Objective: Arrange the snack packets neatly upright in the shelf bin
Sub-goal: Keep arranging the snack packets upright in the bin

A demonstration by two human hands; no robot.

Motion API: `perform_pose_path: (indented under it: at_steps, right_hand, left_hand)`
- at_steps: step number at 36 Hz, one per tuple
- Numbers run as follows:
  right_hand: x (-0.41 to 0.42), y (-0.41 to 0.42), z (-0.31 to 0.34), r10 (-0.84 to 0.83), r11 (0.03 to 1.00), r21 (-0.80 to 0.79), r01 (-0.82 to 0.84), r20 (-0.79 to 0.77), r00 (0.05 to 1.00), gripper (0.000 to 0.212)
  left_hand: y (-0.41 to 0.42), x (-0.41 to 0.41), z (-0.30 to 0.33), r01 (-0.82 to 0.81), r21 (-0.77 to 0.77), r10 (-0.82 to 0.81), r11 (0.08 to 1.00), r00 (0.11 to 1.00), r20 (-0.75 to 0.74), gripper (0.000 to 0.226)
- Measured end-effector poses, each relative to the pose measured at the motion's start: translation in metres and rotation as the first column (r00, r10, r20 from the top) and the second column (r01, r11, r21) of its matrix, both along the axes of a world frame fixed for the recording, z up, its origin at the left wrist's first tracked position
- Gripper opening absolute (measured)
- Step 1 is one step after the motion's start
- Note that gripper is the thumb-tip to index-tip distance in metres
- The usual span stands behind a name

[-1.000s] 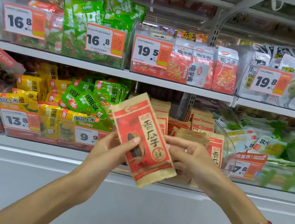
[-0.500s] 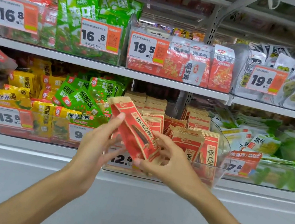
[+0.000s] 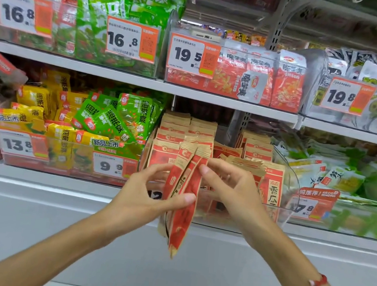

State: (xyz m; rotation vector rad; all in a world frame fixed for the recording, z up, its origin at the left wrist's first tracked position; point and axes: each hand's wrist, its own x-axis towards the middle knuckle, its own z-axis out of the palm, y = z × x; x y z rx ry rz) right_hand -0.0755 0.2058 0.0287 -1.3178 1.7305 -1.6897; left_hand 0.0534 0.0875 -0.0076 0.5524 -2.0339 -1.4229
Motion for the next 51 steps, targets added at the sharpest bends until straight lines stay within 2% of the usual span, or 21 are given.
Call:
perform_pose_path:
  at_steps: [3,5,7,9,10,12,14,16,19,23,26,29,32,34,36,39,44,46,49,51]
  right_hand:
    - [0.0,-0.002,0.001,0.011,1.0,0.004,-0.011,0.074,0.997,0.021]
    - [0.002,-0.003,0.0,0.033,0.998,0.049,-0.037,0.066,0.997,0.024]
    - [0.007,-0.005,-0.005,0.091,0.982,0.17,-0.086,-0.02,0.996,0.031]
    - [0.018,-0.008,-0.012,0.132,0.949,0.305,-0.077,-0.164,0.977,0.053]
    - [0.025,-0.009,-0.016,0.112,0.948,0.317,-0.031,-0.24,0.964,0.062]
    - [0.032,-0.011,-0.02,-0.009,0.97,0.225,0.092,-0.347,0.938,0.063]
    - [0.024,-0.012,-0.021,-0.1,0.977,0.14,0.164,-0.377,0.921,0.056]
    - [0.01,-0.011,-0.018,-0.116,0.972,0.161,0.171,-0.302,0.946,0.05]
    - [-0.007,-0.008,-0.016,-0.082,0.973,0.21,0.101,-0.098,0.992,0.04]
    - [-0.008,-0.008,-0.019,-0.059,0.981,0.185,0.055,0.014,0.998,0.033]
    - [-0.003,-0.007,-0.021,-0.146,0.985,0.083,0.151,-0.068,0.987,0.029]
    - [0.002,-0.002,-0.019,-0.366,0.93,-0.143,0.338,-0.324,0.872,0.034]
    - [0.004,0.0,-0.019,-0.504,0.864,-0.364,0.348,-0.616,0.605,0.036]
    - [0.005,-0.001,-0.022,-0.54,0.841,-0.436,0.321,-0.714,0.446,0.035]
    - [0.005,-0.002,-0.025,-0.539,0.842,-0.453,0.293,-0.738,0.406,0.033]
    - [0.004,-0.002,-0.03,-0.505,0.863,-0.431,0.264,-0.76,0.41,0.037]
    - [0.007,-0.004,-0.04,-0.431,0.901,-0.359,0.246,-0.807,0.403,0.037]
    - [0.009,-0.002,-0.036,-0.359,0.931,-0.275,0.241,-0.815,0.455,0.042]
    - [0.006,0.004,-0.026,-0.232,0.972,-0.155,0.175,-0.73,0.643,0.039]
    - [0.003,0.007,-0.024,-0.168,0.986,-0.115,0.123,-0.741,0.651,0.036]
  left_hand:
    - [0.004,0.0,0.003,-0.052,0.055,0.054,0.997,0.998,-0.035,0.068]
    - [0.005,-0.001,0.006,-0.148,0.111,0.159,0.983,0.983,-0.092,0.069]
    - [0.001,0.0,0.008,-0.284,0.16,0.307,0.945,0.941,-0.141,0.076]
    - [-0.004,0.002,0.009,-0.38,0.13,0.397,0.916,0.905,-0.15,0.082]
    - [-0.005,0.004,0.009,-0.399,0.104,0.411,0.911,0.9,-0.146,0.086]
    - [-0.003,0.004,0.008,-0.389,0.071,0.395,0.919,0.909,-0.135,0.089]
    - [0.001,0.003,0.01,-0.356,0.063,0.361,0.933,0.918,-0.161,0.084]
    - [0.002,0.003,0.013,-0.321,0.066,0.328,0.945,0.924,-0.199,0.066]
    - [0.003,0.004,0.014,-0.278,0.044,0.28,0.96,0.93,-0.238,0.025]
    - [0.005,0.001,0.009,-0.247,0.073,0.257,0.966,0.922,-0.288,0.02]
    - [0.006,-0.002,0.006,-0.274,0.177,0.318,0.945,0.895,-0.314,0.024]
    - [0.01,-0.003,0.004,-0.277,0.319,0.374,0.906,0.877,-0.302,0.027]
    - [0.021,-0.007,0.011,-0.113,0.412,0.236,0.904,0.936,-0.26,0.042]
    - [0.03,-0.01,0.017,0.025,0.436,0.121,0.899,0.945,-0.302,0.05]
    - [0.036,-0.011,0.02,0.067,0.434,0.1,0.898,0.931,-0.351,0.042]
    - [0.036,-0.009,0.021,0.043,0.438,0.152,0.898,0.903,-0.401,0.016]
    - [0.034,-0.008,0.021,0.063,0.45,0.162,0.891,0.881,-0.444,0.013]
    - [0.03,-0.009,0.019,0.008,0.42,0.198,0.907,0.873,-0.445,0.012]
    - [0.02,-0.01,0.014,-0.089,0.334,0.227,0.938,0.887,-0.402,0.018]
    - [0.018,-0.011,0.01,-0.071,0.318,0.196,0.945,0.904,-0.38,0.018]
